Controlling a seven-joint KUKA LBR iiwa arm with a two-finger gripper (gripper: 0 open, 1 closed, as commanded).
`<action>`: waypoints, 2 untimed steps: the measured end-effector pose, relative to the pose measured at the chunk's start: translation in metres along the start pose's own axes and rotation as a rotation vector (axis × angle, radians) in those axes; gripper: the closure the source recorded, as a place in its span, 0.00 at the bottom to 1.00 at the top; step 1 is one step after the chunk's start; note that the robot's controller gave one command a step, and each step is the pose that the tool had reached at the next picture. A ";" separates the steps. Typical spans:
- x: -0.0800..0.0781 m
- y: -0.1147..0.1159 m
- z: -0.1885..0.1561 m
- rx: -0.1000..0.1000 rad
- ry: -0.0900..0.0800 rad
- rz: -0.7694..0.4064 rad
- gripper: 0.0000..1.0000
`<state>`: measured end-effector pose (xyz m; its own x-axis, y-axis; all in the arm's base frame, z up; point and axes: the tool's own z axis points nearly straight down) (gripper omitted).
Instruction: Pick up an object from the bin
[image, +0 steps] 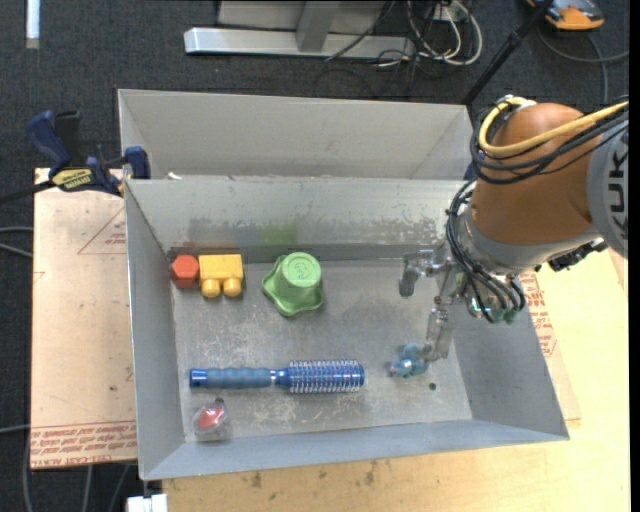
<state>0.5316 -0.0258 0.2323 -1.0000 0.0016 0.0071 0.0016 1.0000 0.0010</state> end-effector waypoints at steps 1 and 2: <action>0.011 0.046 0.167 -0.001 0.000 0.026 0.00; 0.035 0.076 0.163 -0.001 -0.007 -0.050 0.00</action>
Offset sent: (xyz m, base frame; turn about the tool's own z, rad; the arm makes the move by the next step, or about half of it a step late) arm -0.0102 0.0446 -0.1623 0.0296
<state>0.4957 0.0507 0.0696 -0.9988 -0.0483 -0.0002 -0.0483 0.9988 0.0017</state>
